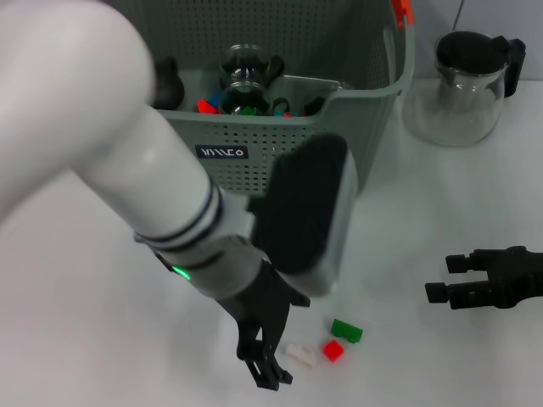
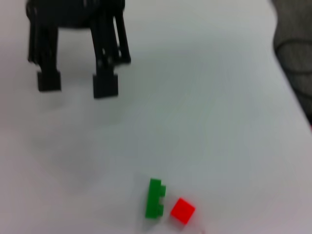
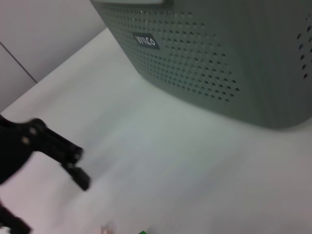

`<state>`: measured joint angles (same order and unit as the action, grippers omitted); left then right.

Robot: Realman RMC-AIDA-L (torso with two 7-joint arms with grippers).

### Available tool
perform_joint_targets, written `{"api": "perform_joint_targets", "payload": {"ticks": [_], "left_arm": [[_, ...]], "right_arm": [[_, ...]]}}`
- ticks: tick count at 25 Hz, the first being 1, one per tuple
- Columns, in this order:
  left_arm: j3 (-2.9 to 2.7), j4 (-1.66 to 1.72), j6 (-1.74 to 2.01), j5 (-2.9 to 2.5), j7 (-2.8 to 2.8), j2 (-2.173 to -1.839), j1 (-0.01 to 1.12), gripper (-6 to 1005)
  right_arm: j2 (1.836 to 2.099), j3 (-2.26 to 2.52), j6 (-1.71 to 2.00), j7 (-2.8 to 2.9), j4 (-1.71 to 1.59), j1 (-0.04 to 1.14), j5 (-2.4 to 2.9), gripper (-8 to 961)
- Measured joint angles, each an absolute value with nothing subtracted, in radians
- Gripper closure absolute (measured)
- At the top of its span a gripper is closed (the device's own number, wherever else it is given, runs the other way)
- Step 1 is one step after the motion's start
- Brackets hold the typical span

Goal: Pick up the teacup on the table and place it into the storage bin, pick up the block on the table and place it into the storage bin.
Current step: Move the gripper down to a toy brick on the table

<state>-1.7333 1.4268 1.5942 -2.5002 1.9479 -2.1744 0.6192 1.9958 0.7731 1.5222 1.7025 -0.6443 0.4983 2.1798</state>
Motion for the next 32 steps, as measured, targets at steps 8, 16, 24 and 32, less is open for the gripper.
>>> {"api": "perform_joint_targets", "payload": {"ticks": [8, 16, 24, 32], "left_arm": [[-1.855, 1.325, 1.465, -2.541, 1.969, -2.176, 0.649, 81], [-1.918, 1.279, 1.435, -2.542, 1.974, -2.177, 0.676, 266], [-1.972, 1.250, 1.371, -2.543, 1.976, -2.178, 0.692, 455], [-2.003, 1.218, 1.347, -2.534, 1.976, -2.178, 0.708, 498]], "right_arm": [[1.998, 0.773, 1.522, 1.703, -0.644, 0.497, 2.180, 40], [2.000, 0.773, 1.514, 1.701, -0.642, 0.490, 2.180, 41], [2.001, 0.773, 1.505, 1.695, -0.637, 0.487, 2.180, 40], [2.000, 0.773, 1.503, 1.694, -0.636, 0.488, 2.180, 40]]}}
